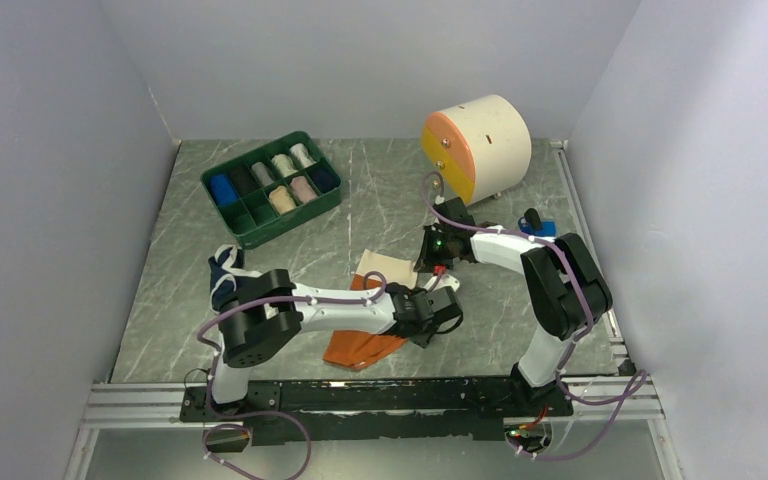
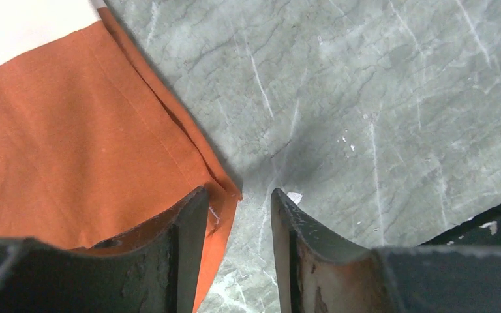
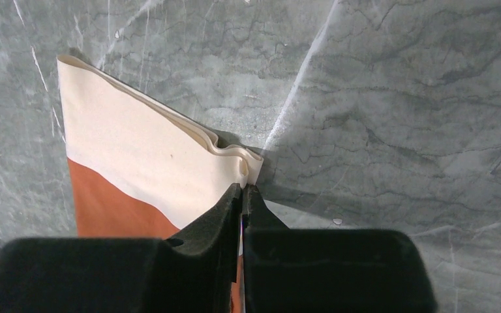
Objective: Roll the underwear
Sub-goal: Fold the underwear at the center of the board.
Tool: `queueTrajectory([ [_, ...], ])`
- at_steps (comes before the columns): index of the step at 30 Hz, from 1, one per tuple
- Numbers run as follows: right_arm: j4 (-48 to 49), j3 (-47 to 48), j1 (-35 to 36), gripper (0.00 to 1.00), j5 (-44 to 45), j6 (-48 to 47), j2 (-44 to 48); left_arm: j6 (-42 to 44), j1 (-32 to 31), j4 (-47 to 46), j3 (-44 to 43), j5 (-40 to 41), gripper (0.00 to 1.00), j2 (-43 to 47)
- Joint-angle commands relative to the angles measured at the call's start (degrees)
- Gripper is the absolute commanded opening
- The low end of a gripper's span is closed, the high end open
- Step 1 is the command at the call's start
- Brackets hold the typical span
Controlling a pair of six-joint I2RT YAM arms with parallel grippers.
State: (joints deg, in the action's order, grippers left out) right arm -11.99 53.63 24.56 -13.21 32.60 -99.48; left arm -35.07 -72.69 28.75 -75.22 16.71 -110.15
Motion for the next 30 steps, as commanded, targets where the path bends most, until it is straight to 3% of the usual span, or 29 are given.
queueTrajectory([
  [1,0.3,0.8,-0.5,0.06,-0.7,0.6,0.1,-0.5,-1.5,4.7,-3.4,5.9,0.44,-2.1],
  [16,-0.2,1.0,-0.4,0.05,-1.0,0.0,-0.4,0.7,-2.4,6.3,-6.5,8.2,0.39,-5.5],
  [30,-1.7,2.8,-0.5,0.04,-2.5,0.2,0.1,-0.3,-2.5,6.5,-7.2,10.1,0.05,-5.2],
])
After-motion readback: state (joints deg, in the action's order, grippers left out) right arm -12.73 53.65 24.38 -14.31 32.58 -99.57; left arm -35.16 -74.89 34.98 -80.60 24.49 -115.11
